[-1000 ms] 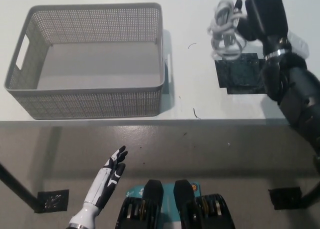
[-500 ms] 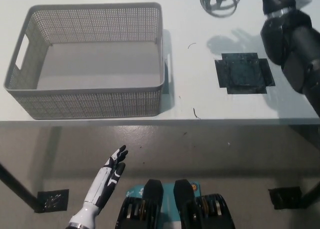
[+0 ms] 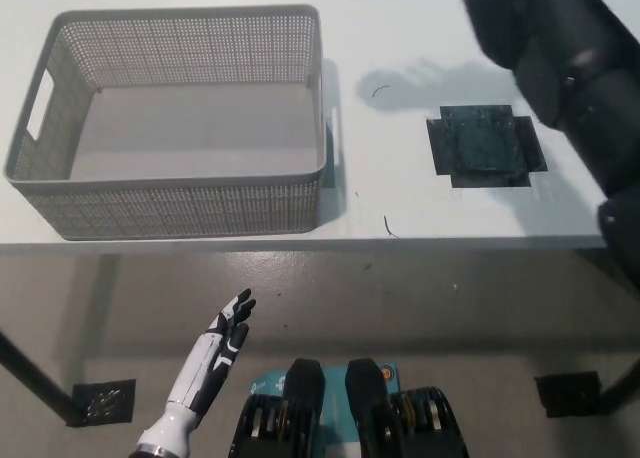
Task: Use the right hand to pick up a power strip and put it into a container on the left side
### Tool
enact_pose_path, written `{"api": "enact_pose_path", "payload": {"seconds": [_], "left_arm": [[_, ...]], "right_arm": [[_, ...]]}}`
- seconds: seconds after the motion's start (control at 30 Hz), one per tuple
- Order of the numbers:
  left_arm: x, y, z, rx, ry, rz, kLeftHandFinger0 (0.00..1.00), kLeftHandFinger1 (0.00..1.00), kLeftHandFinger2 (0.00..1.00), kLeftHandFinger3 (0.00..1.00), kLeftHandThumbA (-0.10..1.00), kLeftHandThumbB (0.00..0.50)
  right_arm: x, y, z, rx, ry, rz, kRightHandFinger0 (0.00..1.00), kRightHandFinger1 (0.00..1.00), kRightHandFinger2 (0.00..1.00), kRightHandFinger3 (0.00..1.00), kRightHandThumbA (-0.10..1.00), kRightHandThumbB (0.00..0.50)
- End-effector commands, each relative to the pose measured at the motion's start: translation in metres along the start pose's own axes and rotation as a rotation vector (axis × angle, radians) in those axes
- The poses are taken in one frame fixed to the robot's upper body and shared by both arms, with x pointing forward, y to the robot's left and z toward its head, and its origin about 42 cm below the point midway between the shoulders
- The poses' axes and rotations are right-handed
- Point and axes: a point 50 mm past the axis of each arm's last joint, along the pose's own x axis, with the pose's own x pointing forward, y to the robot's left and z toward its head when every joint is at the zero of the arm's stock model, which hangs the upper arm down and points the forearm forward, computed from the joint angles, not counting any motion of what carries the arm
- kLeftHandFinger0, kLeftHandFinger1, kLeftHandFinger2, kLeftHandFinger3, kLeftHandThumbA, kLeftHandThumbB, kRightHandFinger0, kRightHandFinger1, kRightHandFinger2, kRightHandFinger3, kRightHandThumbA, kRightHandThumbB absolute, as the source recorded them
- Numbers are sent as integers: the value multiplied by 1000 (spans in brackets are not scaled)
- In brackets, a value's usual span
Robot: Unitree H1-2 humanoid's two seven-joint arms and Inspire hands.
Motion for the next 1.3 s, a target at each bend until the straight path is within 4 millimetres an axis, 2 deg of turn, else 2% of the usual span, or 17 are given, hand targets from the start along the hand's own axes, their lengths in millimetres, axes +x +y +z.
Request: {"api": "enact_pose_path", "payload": {"seconds": [0.0,0.13,0.23,0.4,0.47,0.5,0.53,0.6,0.63,0.73,0.83,0.93,1.1,1.17,1.2,1.23,1.27], "left_arm": [[14,11,16,26,-104,5,1000,1000,1000,1000,1000,38],[14,12,15,33,-107,4,1000,1000,1000,1000,1000,48],[15,13,15,25,-112,4,1000,1000,1000,1000,1000,57],[15,12,15,28,-109,4,1000,1000,1000,1000,1000,71],[15,12,16,35,-110,3,1000,1000,1000,1000,1000,73],[15,12,15,35,-111,2,1000,1000,1000,1000,1000,71],[16,12,16,38,-114,2,1000,1000,1000,1000,1000,70],[18,12,17,35,-113,3,1000,1000,1000,1000,1000,74],[19,12,17,24,-108,6,1000,1000,1000,1000,1000,97],[19,11,19,20,-109,1,1000,1000,1000,1000,1000,84],[20,12,19,26,-118,-2,1000,1000,1000,1000,1000,81],[19,12,19,9,-102,-1,1000,1000,1000,1000,1000,106],[24,14,22,-7,-97,-7,1000,1000,1000,1000,1000,105],[26,14,24,-2,-105,-9,1000,1000,1000,1000,1000,103],[27,14,25,13,-111,-13,1000,1000,1000,1000,1000,97],[27,14,25,16,-115,-16,1000,1000,1000,1000,1000,102],[28,14,25,17,-116,-16,1000,1000,1000,1000,1000,101]], "right_arm": [[99,-41,64,33,-194,-241,0,5,560,741,-100,93],[102,-31,86,76,-214,-231,0,1,588,713,-100,139],[101,-19,103,86,-191,-196,0,0,568,453,-100,193],[103,-8,124,111,-162,-171,0,1,592,577,-100,120],[105,-7,131,141,-155,-170,0,0,534,442,-100,112],[107,-6,136,166,-160,-152,0,0,496,456,-100,215],[109,-6,140,178,-165,-150,0,0,450,389,-100,248],[111,-4,150,167,-173,-147,0,0,349,293,-100,248],[110,0,155,151,-169,-123,0,0,402,159,-100,174],[106,13,167,133,-115,-43,0,38,564,127,-100,124],[97,23,168,175,-62,-2,0,19,554,142,-100,127],[89,34,166,153,-7,109,0,185,755,382,-100,154],[84,49,167,173,84,363,33,331,872,773,-100,238],[87,52,168,185,118,485,3,282,717,631,-100,232],[89,54,170,190,147,579,282,560,956,861,45,240],[90,56,172,200,166,658,411,698,1000,972,129,292],[90,58,174,194,187,745,733,1000,1000,1000,315,341]]}}
